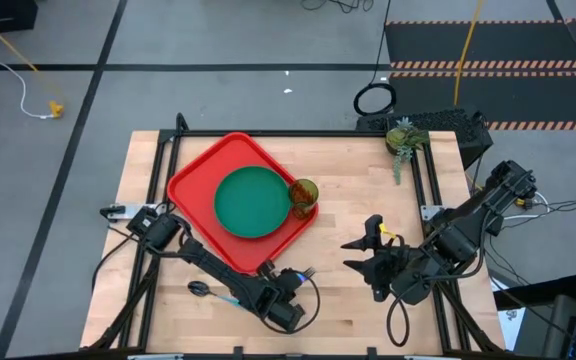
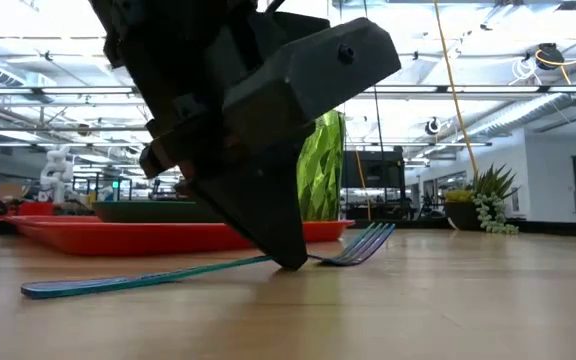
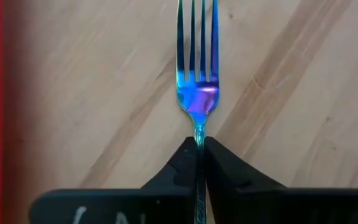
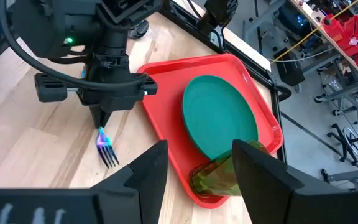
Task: Pick and place plate/cup/fork/spoon on tray
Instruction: Put the purple fork on the red serving tray to the top right of the green plate
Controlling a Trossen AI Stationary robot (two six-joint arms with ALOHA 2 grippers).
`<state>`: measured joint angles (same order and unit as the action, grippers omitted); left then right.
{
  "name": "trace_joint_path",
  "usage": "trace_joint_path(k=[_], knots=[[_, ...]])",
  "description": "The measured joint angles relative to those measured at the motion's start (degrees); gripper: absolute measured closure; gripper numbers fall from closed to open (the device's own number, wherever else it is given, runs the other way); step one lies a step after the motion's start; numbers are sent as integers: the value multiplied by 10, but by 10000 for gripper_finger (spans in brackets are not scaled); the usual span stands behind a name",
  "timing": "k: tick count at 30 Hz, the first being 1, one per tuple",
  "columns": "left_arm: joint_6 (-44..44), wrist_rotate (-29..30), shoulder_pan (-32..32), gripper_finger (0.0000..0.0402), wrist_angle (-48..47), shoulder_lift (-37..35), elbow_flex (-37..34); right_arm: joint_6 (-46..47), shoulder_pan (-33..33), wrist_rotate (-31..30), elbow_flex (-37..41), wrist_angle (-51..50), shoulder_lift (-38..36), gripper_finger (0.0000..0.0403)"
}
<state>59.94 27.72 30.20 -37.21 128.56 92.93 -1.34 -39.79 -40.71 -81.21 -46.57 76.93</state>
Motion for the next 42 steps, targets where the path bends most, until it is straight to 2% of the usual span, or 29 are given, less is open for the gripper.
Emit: trace_joint_path(k=[4, 7, 12, 21, 32, 36, 42], knots=[[-19, -22, -12, 381, -26, -22, 1, -1, 0, 0, 0, -1, 0, 232], [-41, -24, -18, 392, -43, -45, 2, 3, 0, 0, 0, -3, 0, 232], [-81, -22, -29, 386, -58, -100, 2, 20, 0, 2, 0, -5, 0, 232], [-79, 69, -33, 388, -206, -204, 3, 50, -10, 3, 0, -22, 0, 232], [-20, 138, -59, 387, -439, -278, 3, 50, -16, 2, 0, -22, 0, 232], [-22, 172, -86, 386, -490, -302, 3, 51, -16, 2, 0, -27, 0, 232], [-78, 220, -143, 386, -517, -332, 3, 53, -16, 2, 9, -34, 0, 232]])
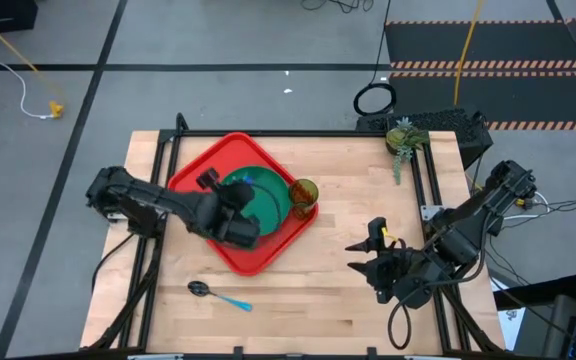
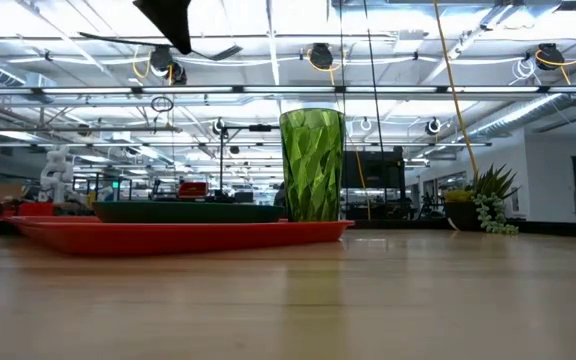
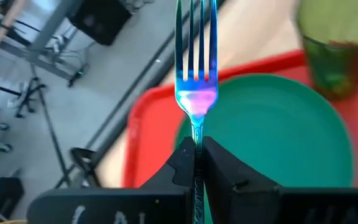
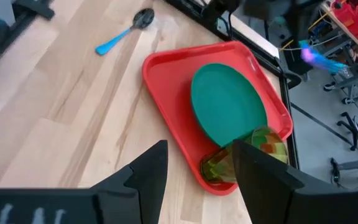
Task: Pick and place plate/cup/fork/spoon on tray
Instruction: Put the purple fork on the red serving tray to the top right of the green plate
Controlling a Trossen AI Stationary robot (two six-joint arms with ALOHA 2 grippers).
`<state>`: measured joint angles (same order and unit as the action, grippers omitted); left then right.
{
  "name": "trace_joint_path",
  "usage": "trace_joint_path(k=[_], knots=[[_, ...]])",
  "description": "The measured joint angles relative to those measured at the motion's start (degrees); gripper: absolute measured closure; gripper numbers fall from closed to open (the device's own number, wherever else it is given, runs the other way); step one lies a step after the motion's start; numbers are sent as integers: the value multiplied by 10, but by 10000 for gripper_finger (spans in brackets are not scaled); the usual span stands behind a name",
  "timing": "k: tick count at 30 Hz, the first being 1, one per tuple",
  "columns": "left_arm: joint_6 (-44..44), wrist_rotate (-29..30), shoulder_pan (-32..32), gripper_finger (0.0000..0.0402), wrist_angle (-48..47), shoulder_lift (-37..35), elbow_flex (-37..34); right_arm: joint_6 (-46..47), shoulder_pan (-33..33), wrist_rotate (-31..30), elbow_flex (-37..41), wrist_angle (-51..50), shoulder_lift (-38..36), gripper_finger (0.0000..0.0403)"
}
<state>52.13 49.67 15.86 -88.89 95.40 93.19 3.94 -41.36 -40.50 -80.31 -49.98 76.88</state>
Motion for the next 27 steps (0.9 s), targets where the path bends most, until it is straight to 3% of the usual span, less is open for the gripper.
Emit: trace_joint_path(k=[8, 15, 27], knots=[[-89, 40, -123, 385, -4, -23, -23, -3, 2, -34, 38, -1, 0, 232], [-151, 57, -254, 385, 76, -35, -116, -10, 2, -103, 69, 0, -14, 232], [-357, -89, -414, 385, 359, -54, -272, -56, 2, -107, 133, 71, -111, 232]])
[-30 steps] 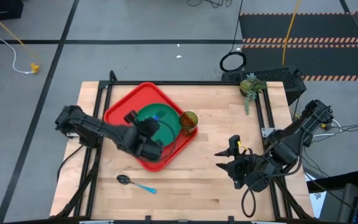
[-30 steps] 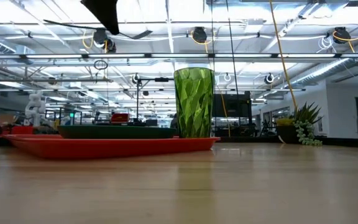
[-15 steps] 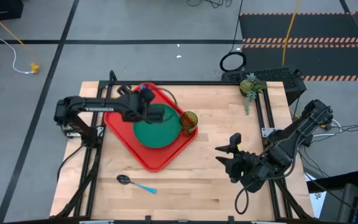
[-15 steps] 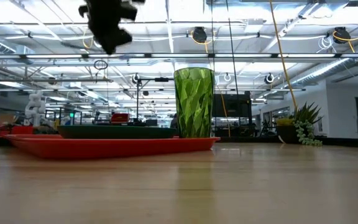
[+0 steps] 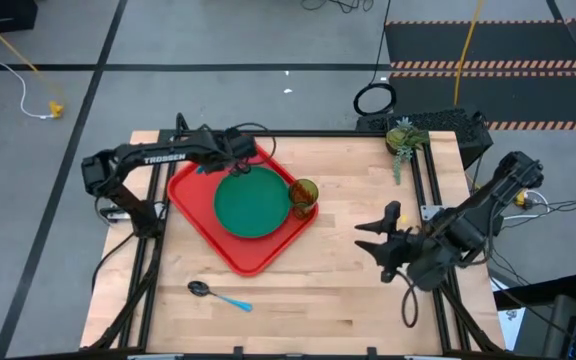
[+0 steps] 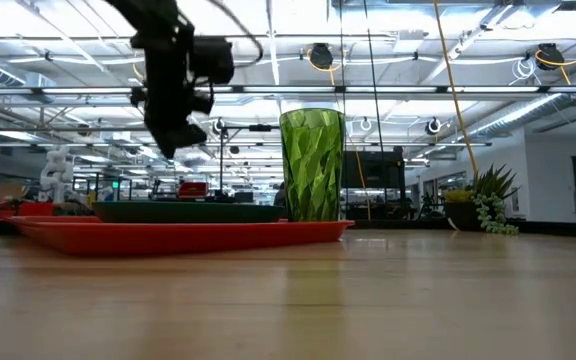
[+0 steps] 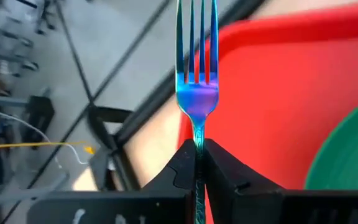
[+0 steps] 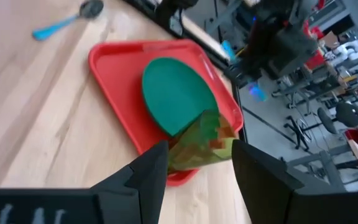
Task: Pick and place plate/cup/fork/spoon on tray
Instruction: Put the purple fork on the red serving tray to the top right of the green plate
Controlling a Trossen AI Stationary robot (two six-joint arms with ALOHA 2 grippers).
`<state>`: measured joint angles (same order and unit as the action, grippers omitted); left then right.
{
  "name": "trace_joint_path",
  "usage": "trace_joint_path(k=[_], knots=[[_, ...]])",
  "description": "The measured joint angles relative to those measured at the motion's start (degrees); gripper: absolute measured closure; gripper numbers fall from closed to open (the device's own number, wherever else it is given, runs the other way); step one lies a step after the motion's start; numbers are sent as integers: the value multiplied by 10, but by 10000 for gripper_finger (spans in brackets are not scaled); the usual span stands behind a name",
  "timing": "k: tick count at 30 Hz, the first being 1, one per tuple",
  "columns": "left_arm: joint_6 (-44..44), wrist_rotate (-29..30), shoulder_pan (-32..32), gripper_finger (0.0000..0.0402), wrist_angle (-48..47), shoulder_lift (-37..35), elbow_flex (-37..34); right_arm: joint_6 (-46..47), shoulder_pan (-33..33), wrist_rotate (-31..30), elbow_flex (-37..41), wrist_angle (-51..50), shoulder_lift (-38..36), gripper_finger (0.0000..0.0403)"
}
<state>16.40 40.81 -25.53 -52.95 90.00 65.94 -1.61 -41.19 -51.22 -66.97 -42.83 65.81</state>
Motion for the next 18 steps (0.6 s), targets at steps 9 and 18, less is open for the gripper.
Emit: trace_joint_path(k=[9, 18], knots=[[-76, -95, -72, 385, 171, -2, -107, -34, 0, 0, 72, 98, -75, 232], [-97, -197, -108, 385, 221, -1, -154, -163, 0, 1, 150, 253, -120, 232]])
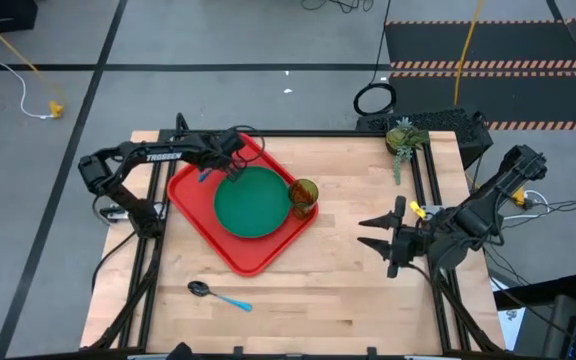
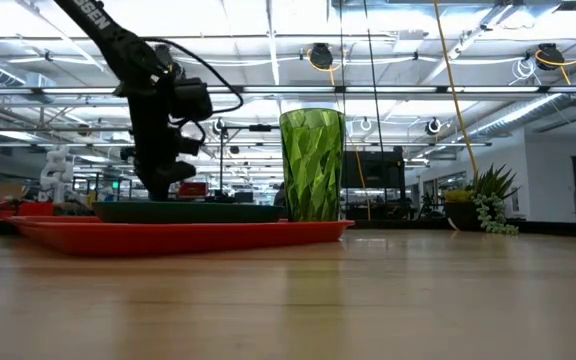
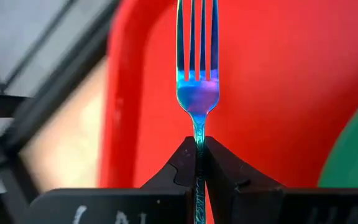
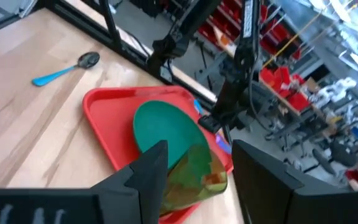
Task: Pick and place plate/cup/fork/spoon on tray
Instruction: Put the purple fork on the red serving tray to the top right of the green plate
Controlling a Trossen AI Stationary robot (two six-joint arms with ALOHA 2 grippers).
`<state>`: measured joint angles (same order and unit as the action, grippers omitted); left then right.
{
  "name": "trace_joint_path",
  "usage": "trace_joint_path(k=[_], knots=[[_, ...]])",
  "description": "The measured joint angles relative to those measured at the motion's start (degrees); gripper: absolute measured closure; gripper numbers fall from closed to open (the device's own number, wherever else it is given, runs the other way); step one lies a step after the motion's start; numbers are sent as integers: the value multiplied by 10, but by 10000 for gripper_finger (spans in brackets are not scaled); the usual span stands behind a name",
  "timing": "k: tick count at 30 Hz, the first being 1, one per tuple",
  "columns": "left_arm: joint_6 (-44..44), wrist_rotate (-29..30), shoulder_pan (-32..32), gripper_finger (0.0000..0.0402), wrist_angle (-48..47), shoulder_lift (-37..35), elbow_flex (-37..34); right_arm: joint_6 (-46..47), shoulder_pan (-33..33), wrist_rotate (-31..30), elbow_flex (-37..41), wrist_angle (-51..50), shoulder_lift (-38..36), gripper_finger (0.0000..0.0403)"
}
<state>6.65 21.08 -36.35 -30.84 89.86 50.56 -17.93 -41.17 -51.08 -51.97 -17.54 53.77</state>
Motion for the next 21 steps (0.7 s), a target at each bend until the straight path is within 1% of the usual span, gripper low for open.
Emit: trace_joint_path(k=[3, 7, 10, 16, 21], knots=[[-2, -39, -3, 385, 14, 0, -19, -9, 0, 0, 5, 9, -8, 232], [-1, -66, 2, 385, 20, 0, -38, -9, 0, 1, 7, 8, -11, 232], [4, -71, 14, 385, 25, 0, -50, -9, 0, 1, 7, 8, -11, 232], [12, -71, 39, 385, 42, 0, -52, -9, 0, 1, 7, 8, -11, 232], [12, -72, 41, 384, 51, 0, -52, -8, 0, 1, 7, 8, -11, 232]])
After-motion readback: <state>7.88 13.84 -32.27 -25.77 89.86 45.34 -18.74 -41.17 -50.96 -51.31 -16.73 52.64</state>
